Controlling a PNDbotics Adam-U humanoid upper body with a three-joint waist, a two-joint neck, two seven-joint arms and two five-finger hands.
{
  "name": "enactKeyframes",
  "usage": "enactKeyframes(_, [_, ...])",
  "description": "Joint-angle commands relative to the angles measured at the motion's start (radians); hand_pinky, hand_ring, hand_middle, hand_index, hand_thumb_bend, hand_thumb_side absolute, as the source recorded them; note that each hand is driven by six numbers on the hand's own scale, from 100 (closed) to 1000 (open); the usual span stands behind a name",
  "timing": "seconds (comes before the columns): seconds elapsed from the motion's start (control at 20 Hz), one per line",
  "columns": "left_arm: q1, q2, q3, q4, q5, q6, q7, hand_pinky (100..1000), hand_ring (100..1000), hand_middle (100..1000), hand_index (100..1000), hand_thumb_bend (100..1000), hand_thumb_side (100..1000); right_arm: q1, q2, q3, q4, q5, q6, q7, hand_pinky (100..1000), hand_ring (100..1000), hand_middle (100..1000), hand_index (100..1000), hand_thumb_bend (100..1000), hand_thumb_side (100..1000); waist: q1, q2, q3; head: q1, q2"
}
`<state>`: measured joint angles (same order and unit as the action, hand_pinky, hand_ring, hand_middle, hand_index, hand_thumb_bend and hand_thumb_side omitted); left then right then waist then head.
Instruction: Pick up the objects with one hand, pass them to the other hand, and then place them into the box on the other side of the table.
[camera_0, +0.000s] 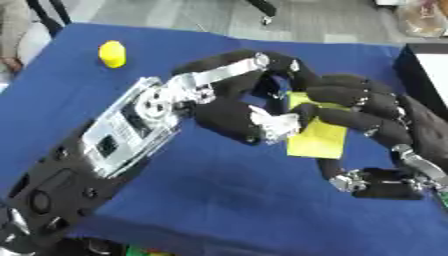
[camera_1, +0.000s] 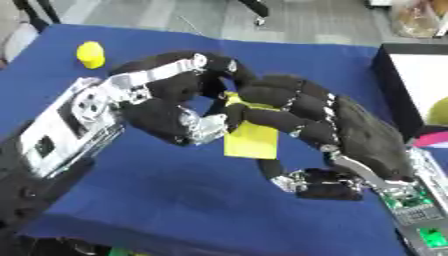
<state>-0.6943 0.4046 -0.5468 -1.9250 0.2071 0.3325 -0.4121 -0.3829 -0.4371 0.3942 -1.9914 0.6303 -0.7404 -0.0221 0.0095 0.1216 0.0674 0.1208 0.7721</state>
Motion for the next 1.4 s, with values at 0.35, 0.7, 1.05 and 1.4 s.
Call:
enactKeyframes(0.35, [-0.019, 0.015, -0.005, -0.051, 0.022, 0.009, -0.023, 615, 247, 275, 685, 100, 327, -0.009, -0.004, -0.017, -0.009, 0.015, 0.023, -0.047, 849, 821, 867, 1000, 100, 100, 0.001, -0.015, -0.002, -0.007, -0.002])
enactKeyframes(0.7, [-0.016, 0.017, -0.008, -0.061, 0.03, 0.014, -0.041, 643, 276, 304, 711, 100, 316, -0.008, -0.004, -0.016, -0.009, 0.014, 0.05, -0.096, 820, 757, 585, 974, 100, 100, 0.001, -0.015, -0.001, -0.01, -0.002])
enactKeyframes(1.05, [-0.015, 0.018, -0.006, -0.07, 0.04, 0.013, -0.089, 753, 396, 443, 807, 100, 505, -0.008, -0.003, -0.019, -0.009, -0.016, 0.1, -0.171, 778, 685, 417, 914, 100, 100, -0.001, -0.016, 0.0, -0.012, -0.002])
enactKeyframes(1.4, [-0.016, 0.015, 0.002, -0.063, 0.035, -0.006, -0.09, 904, 592, 644, 908, 145, 1000, -0.008, -0.004, -0.016, -0.009, -0.029, 0.112, -0.215, 775, 672, 383, 902, 100, 100, -0.003, -0.017, 0.002, -0.013, -0.002])
